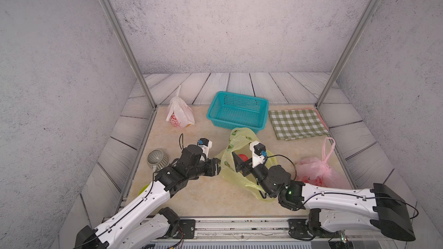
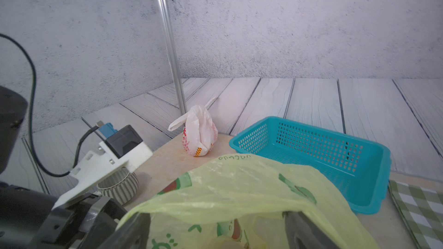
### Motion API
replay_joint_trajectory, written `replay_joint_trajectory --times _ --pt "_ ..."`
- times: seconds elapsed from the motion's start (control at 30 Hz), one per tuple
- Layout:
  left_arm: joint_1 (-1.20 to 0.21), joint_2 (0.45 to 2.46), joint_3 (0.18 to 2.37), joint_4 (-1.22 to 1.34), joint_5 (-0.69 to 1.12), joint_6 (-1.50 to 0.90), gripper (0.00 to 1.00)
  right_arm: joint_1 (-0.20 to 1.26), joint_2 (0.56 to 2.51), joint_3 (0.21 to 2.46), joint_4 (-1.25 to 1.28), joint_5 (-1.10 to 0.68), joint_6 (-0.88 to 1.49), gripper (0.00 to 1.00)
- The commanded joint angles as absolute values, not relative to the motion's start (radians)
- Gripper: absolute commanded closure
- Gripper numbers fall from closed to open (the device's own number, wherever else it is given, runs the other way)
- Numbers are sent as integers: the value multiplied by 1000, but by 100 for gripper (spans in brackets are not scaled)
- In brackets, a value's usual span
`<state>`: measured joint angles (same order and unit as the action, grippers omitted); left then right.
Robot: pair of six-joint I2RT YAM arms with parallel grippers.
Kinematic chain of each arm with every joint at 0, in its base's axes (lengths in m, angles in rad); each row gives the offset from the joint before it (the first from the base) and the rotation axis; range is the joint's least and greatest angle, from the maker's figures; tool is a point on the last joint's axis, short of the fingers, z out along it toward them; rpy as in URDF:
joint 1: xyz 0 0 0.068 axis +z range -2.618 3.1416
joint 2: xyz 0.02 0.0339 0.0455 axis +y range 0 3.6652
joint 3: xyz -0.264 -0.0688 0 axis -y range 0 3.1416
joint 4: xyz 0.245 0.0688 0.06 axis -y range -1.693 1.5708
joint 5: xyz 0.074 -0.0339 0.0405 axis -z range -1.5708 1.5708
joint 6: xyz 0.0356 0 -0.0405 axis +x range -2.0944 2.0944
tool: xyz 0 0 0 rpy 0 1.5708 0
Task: Untie the knot of a plastic bag & take out the apple
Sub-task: Adjust the plastic bag at the center of the board.
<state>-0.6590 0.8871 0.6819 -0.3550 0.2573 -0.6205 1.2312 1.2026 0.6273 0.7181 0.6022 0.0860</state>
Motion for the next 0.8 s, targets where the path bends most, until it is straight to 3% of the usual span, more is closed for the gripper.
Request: replay_joint_trajectory --times 0.0,0.2,0.37,0.5,0.63,0.77 --pt "-666 867 672 -345 264 -630 42 1232 1264 696 860 542 -87 9" --pt "-667 846 695 -371 273 -622 41 1226 1218 813 605 573 -49 5" --pt "-667 834 702 -333 310 -649 39 1210 1220 659 960 489 -159 8" --pt "-671 826 690 -321 320 -666 39 1178 1311 783 931 437 -243 0" --pt "-673 804 672 -315 321 -684 39 1133 1436 865 1051 329 -295 1" --pt "-678 769 668 -323 350 -711 39 1119 1529 1001 1006 417 -527 1"
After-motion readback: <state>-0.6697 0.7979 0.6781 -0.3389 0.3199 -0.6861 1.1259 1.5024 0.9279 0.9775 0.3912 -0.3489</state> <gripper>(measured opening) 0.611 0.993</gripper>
